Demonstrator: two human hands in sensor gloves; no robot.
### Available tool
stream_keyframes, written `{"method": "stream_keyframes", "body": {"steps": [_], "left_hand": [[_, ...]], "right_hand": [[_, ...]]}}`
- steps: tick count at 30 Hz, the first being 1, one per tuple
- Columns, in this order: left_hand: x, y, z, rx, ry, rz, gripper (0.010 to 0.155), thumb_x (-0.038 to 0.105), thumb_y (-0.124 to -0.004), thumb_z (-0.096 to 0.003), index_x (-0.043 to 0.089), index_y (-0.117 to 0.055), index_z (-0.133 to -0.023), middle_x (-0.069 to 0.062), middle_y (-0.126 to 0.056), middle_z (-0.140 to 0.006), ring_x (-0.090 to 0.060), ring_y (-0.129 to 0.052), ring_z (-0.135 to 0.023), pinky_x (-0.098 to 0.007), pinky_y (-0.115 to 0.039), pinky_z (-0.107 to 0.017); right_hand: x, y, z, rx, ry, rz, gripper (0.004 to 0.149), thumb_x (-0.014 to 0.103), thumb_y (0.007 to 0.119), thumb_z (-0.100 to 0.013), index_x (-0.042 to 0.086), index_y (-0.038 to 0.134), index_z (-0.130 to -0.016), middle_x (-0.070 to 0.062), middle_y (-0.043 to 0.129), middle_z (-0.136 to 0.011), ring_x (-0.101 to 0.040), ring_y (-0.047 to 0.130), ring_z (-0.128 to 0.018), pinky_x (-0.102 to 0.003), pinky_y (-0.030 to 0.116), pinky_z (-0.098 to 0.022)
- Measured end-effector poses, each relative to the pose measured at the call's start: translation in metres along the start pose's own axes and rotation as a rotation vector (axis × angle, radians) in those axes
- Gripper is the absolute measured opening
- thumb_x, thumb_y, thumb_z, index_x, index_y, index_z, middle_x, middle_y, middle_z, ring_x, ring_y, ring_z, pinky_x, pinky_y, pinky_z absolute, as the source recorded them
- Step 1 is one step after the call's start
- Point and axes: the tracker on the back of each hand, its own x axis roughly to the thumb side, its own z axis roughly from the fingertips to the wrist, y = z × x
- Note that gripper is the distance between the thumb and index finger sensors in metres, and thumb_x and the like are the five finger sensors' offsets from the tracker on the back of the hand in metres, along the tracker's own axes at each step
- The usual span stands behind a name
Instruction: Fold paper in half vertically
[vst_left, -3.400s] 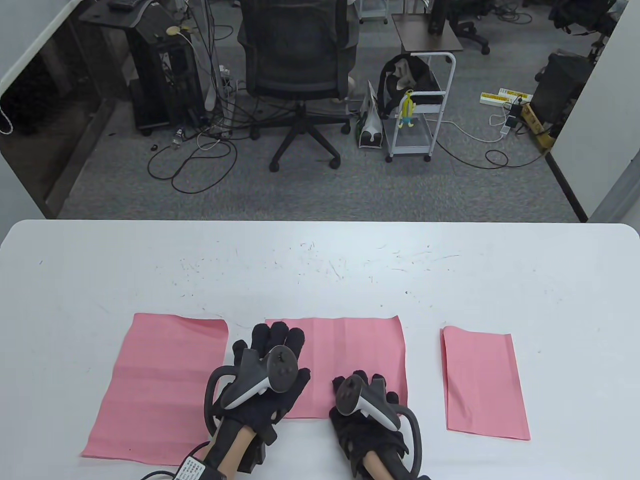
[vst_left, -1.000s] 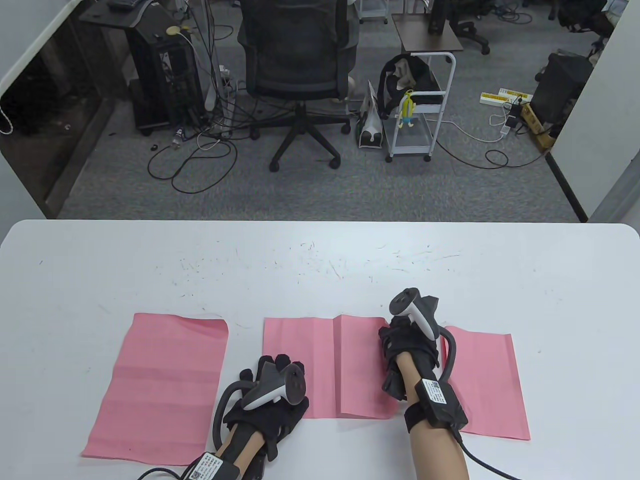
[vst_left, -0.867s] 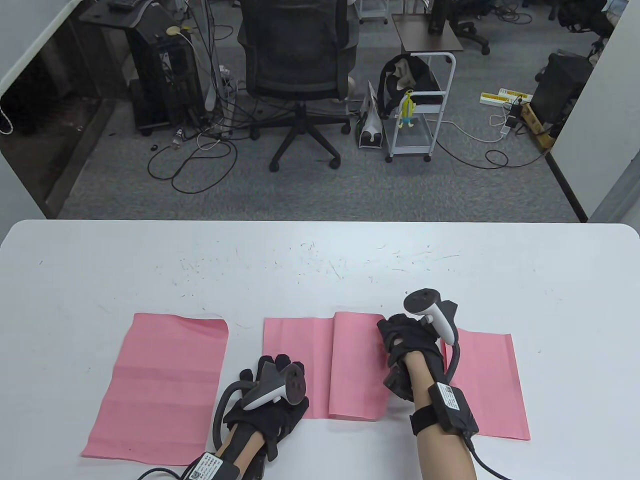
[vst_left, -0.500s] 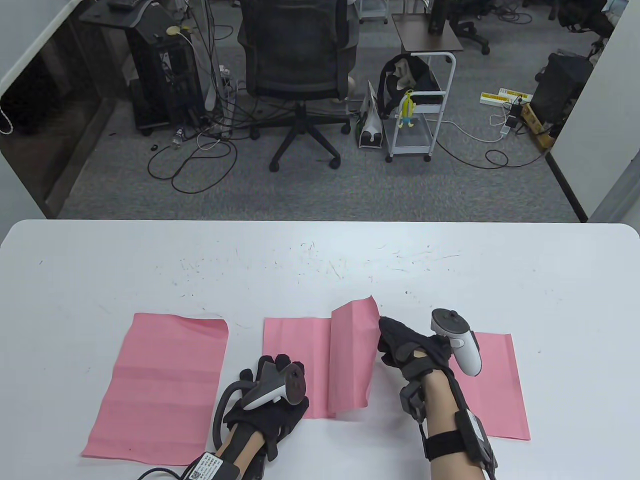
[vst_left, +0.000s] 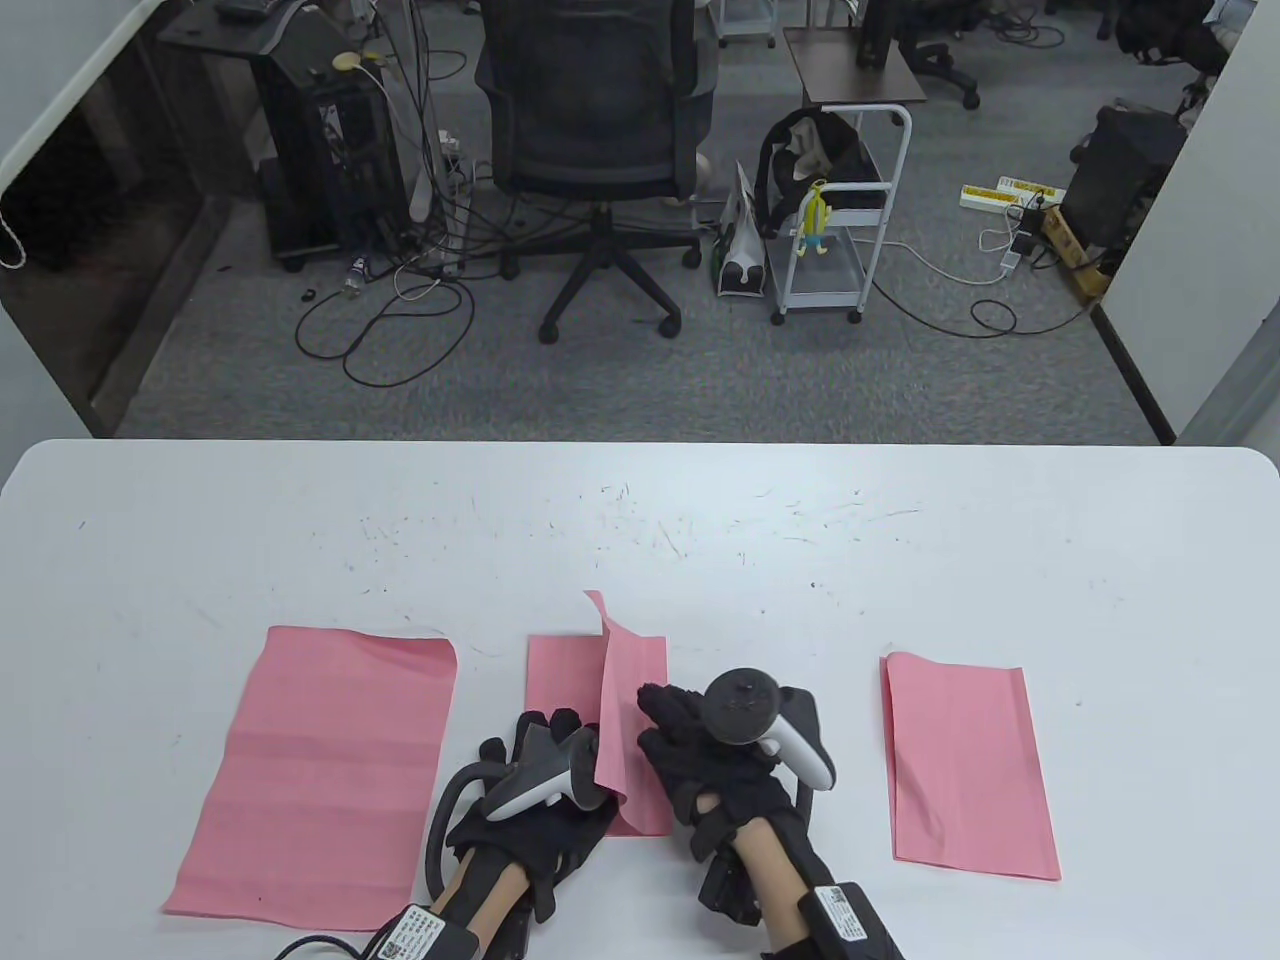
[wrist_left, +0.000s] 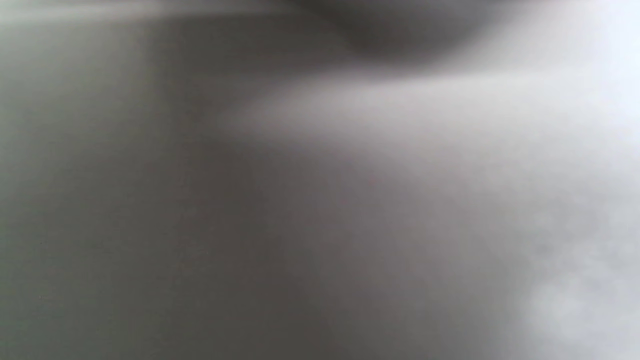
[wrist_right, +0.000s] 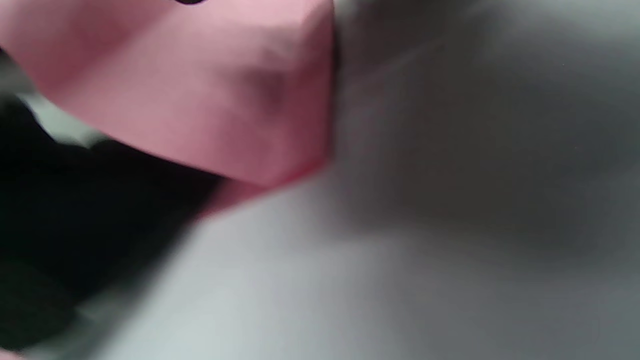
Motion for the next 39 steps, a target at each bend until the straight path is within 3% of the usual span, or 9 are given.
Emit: {"method": "stream_keyframes", "body": {"steps": [3,6,18,23,29,33,39], "left_hand": [[0.000,0.000,0.000,0.002,0.000,0.000,0.077,0.066,-0.033,-0.0516,0.037,0.007,-0.111,0.003,0.014,-0.119,-0.035,0.008,-0.111,-0.066,-0.011,-0.081],[0.000,0.000,0.000,0.001,0.000,0.000,0.077,0.066,-0.033,-0.0515,0.037,0.007,-0.111,0.003,0.014,-0.120,-0.035,0.008,-0.111,-0.066,-0.011,-0.081],[-0.004,0.007,0.004,0.024,0.011,-0.005,0.075,0.066,-0.039,-0.0530,0.040,-0.002,-0.114,0.007,0.005,-0.124,-0.031,-0.001,-0.116,-0.065,-0.017,-0.084],[-0.031,0.025,0.014,0.079,0.062,0.053,0.072,0.062,-0.042,-0.0546,0.040,-0.012,-0.117,0.005,-0.008,-0.128,-0.031,-0.008,-0.118,-0.064,-0.021,-0.084],[-0.064,0.049,0.037,0.210,0.093,0.229,0.073,0.061,-0.042,-0.0555,0.038,-0.012,-0.118,0.003,-0.008,-0.128,-0.033,-0.008,-0.118,-0.065,-0.022,-0.084],[-0.049,0.055,0.045,0.260,0.025,0.223,0.074,0.062,-0.043,-0.0552,0.038,-0.011,-0.118,0.003,-0.006,-0.128,-0.033,-0.007,-0.118,-0.065,-0.022,-0.084],[-0.014,0.040,0.034,0.190,-0.026,0.099,0.075,0.064,-0.043,-0.0546,0.039,-0.008,-0.117,0.005,-0.002,-0.127,-0.031,-0.002,-0.117,-0.065,-0.019,-0.084]], "right_hand": [[0.012,0.019,-0.004,0.009,0.076,0.273,0.063,0.047,0.063,-0.052,0.038,0.033,-0.107,0.002,0.027,-0.118,-0.028,0.026,-0.110,-0.054,0.032,-0.080],[0.014,0.032,-0.009,0.068,0.117,0.370,0.063,0.049,0.055,-0.053,0.036,0.024,-0.106,0.002,0.013,-0.116,-0.027,0.012,-0.107,-0.054,0.021,-0.078],[0.009,0.029,-0.011,0.106,0.110,0.284,0.063,0.049,0.056,-0.053,0.038,0.023,-0.105,0.006,0.009,-0.114,-0.024,0.007,-0.105,-0.052,0.014,-0.076],[0.009,0.029,-0.011,0.107,0.109,0.279,0.063,0.049,0.056,-0.053,0.038,0.022,-0.105,0.007,0.009,-0.114,-0.023,0.006,-0.105,-0.051,0.013,-0.076],[0.009,0.028,-0.011,0.111,0.109,0.277,0.063,0.049,0.056,-0.053,0.038,0.022,-0.105,0.007,0.008,-0.113,-0.023,0.005,-0.105,-0.051,0.013,-0.076],[0.008,0.028,-0.011,0.113,0.109,0.276,0.063,0.049,0.056,-0.053,0.038,0.022,-0.105,0.007,0.008,-0.113,-0.023,0.005,-0.105,-0.051,0.012,-0.076],[0.008,0.028,-0.011,0.113,0.109,0.275,0.063,0.049,0.055,-0.053,0.038,0.021,-0.105,0.007,0.008,-0.113,-0.023,0.005,-0.105,-0.051,0.012,-0.076]]}}
